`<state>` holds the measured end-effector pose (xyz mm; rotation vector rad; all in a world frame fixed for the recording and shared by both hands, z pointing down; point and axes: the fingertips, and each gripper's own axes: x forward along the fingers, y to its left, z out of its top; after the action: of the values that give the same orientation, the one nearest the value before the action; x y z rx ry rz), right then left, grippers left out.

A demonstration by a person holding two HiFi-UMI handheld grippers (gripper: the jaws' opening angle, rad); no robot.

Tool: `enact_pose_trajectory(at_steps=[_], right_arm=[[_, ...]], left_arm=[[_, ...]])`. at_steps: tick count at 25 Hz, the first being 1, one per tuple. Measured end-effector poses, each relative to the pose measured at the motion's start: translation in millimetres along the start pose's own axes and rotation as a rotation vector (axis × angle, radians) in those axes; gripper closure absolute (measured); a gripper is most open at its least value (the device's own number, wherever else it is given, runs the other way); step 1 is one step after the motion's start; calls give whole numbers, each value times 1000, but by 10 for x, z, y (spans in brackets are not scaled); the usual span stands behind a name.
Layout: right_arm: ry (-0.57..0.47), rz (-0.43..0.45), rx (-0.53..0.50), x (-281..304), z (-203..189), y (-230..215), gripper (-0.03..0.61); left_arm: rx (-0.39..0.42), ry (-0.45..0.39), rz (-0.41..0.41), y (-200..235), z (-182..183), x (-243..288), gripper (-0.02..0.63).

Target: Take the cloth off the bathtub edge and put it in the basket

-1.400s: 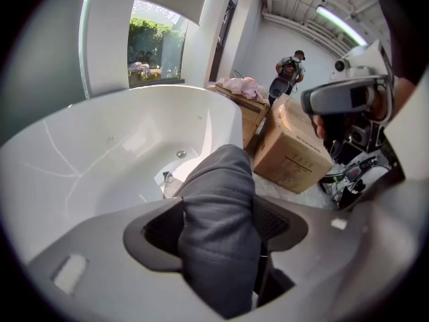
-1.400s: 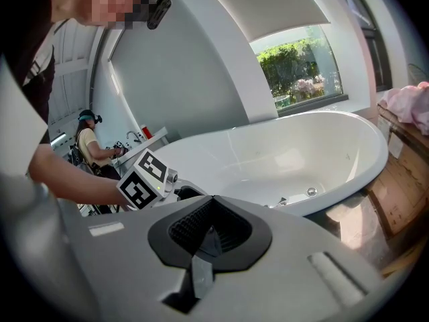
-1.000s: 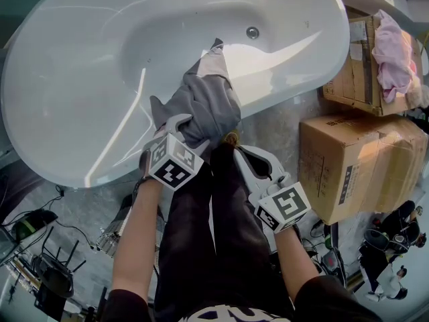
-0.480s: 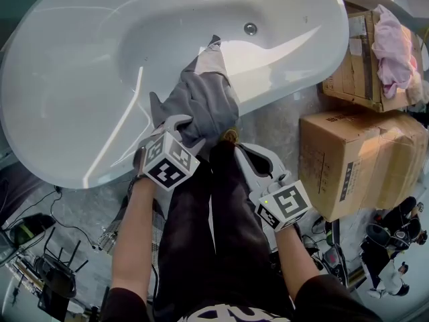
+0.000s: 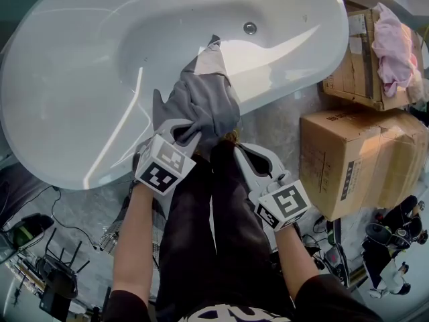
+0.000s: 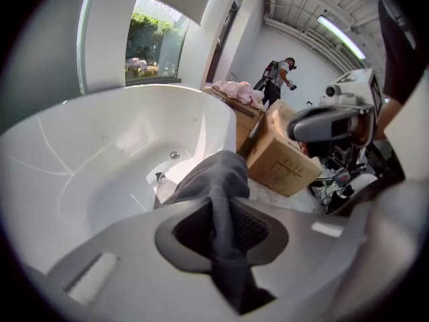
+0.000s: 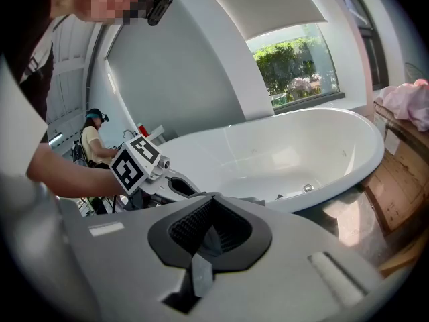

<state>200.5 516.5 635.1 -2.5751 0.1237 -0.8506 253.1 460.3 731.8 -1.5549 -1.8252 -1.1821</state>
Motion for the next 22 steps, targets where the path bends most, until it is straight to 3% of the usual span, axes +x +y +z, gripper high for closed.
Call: enact_pose_trajectory(at_steps=[9, 14, 22], right_arm=[[9, -15, 10, -82, 46, -51, 569], [4, -23, -12, -363, 413, -83, 569], [-40, 35, -36, -867, 1061, 316, 569]], left_arm=[[-131, -100, -30, -90, 31, -187, 561], [-211, -165, -31, -307, 139, -517, 563], [-261, -269, -35, -671, 732, -1264, 563]])
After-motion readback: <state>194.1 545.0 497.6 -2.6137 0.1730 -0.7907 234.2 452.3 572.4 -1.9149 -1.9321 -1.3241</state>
